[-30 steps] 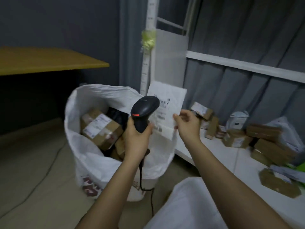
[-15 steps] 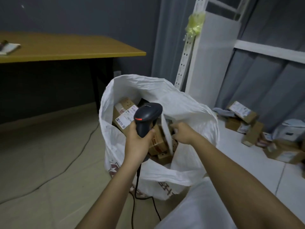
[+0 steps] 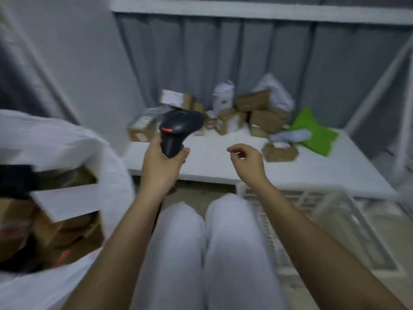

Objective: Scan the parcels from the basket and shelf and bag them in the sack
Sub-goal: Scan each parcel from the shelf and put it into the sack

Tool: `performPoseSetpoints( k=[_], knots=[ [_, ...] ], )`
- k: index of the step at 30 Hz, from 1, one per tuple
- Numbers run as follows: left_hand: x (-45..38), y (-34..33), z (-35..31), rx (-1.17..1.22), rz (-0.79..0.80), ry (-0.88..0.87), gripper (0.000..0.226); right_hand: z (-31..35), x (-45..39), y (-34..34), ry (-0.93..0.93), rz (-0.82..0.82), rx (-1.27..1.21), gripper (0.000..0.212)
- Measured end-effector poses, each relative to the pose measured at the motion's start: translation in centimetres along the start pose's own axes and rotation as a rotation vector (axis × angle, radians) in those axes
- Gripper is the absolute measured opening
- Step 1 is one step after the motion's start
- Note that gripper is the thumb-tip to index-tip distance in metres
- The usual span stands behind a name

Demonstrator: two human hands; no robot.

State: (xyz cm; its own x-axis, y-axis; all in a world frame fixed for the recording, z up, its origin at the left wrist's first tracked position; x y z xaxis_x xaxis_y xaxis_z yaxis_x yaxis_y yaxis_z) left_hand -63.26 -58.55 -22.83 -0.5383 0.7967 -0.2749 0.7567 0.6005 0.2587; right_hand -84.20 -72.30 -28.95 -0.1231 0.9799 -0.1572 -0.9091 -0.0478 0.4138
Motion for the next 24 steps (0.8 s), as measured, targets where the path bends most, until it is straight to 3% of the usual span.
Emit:
performPoseSetpoints(
  k=[6,10,13,18,20,22,24],
  knots=[
    [-3.9,-15.1,2.7,-0.126,0.316,-0.009,0.031,-16.4,-2.6,8.7,-0.378,-0.128,0.080,0.022],
    [-7.4,-22.7,7.0,-0.162,0.412,0.034,0.033,-23.6,-7.1,9.6,-0.468,-0.145,0.154,0.022],
    [-10.0,-26.9,10.6,-0.145,0.429,0.079,0.031,-26.9,-11.9,8.2,-0.473,-0.068,0.279,0.028],
    [-13.4,-30.9,16.7,-0.088,0.386,0.177,0.023,-28.8,-21.4,4.8,-0.256,0.029,0.692,0.064],
    [-14.5,-31.9,18.2,-0.076,0.367,0.181,0.022,-29.4,-25.1,3.5,-0.172,0.070,1.011,0.076],
    [-15.4,-32.9,19.6,-0.074,0.369,0.188,0.022,-30.8,-28.1,3.3,-0.238,0.153,1.324,0.082],
    [-16.0,-33.6,20.7,-0.069,0.391,0.202,0.022,-32.3,-29.8,2.7,-0.287,0.250,1.462,0.080]
  ],
)
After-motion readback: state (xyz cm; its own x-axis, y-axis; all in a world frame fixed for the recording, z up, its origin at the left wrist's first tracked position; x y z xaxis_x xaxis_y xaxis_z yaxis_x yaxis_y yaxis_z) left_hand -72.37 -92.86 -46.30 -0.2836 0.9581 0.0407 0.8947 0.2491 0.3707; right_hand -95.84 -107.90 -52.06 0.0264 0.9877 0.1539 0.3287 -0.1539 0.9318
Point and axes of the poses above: each hand's wrist, its own x-axis away from the middle knuckle, its own y-axis out of the back of the hand, z = x × y, the point moved 10 cm from there along -x, towards the middle knuckle, and after that the axes turned 4 degrees about -y, right-handed, at the moved point
